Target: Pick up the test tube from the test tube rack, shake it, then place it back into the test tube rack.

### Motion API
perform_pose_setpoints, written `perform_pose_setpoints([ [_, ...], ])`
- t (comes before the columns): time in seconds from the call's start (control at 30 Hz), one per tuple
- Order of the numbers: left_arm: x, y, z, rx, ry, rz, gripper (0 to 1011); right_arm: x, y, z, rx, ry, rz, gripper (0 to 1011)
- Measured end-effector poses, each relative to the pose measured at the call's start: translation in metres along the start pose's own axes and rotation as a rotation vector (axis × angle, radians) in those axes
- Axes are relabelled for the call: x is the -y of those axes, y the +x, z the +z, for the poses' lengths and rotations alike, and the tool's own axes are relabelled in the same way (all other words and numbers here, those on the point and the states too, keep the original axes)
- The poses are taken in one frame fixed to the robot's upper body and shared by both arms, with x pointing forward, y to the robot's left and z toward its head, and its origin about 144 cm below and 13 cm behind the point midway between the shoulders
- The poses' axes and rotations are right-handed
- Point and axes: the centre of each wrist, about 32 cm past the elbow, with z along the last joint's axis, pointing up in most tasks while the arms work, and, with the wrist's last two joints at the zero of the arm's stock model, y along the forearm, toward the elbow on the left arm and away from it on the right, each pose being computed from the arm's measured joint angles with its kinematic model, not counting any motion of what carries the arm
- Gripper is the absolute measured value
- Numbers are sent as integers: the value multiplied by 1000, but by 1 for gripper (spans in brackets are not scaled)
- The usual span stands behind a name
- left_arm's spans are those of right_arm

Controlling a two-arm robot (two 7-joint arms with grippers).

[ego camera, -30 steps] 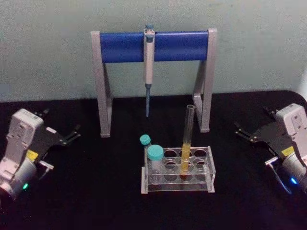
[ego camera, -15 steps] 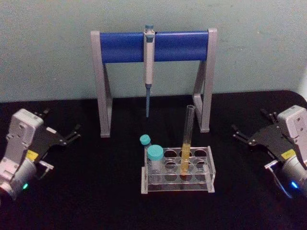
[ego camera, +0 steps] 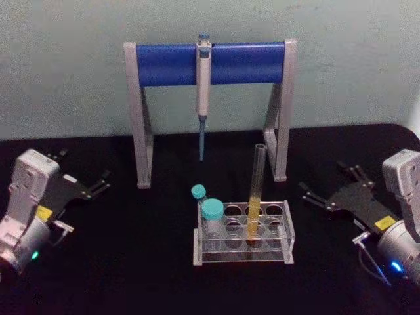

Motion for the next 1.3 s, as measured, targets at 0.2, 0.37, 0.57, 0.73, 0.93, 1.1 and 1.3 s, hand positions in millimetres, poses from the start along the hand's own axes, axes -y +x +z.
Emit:
perform_pose_setpoints([
  [0.2, 0, 0, 0, 0, 0, 0, 1010, -5, -6, 2, -72, 21, 62, 1000],
  [0.37, 0, 0, 0, 0, 0, 0, 1010, -12, -9, 4, -111, 33, 104, 1000],
  [0.57, 0, 0, 0, 0, 0, 0, 1010, -22, -12, 7, -131, 34, 162, 1000],
  [0.73, 0, 0, 0, 0, 0, 0, 1010, -30, -12, 8, -146, 28, 206, 1000],
  [0.93, 0, 0, 0, 0, 0, 0, 1010, -44, -9, 9, -186, 20, 256, 1000],
  [1.1, 0, 0, 0, 0, 0, 0, 1010, -55, -6, 11, -232, 19, 288, 1000],
  [1.3, 0, 0, 0, 0, 0, 0, 1009, -67, -3, 11, -286, 21, 318, 1000],
])
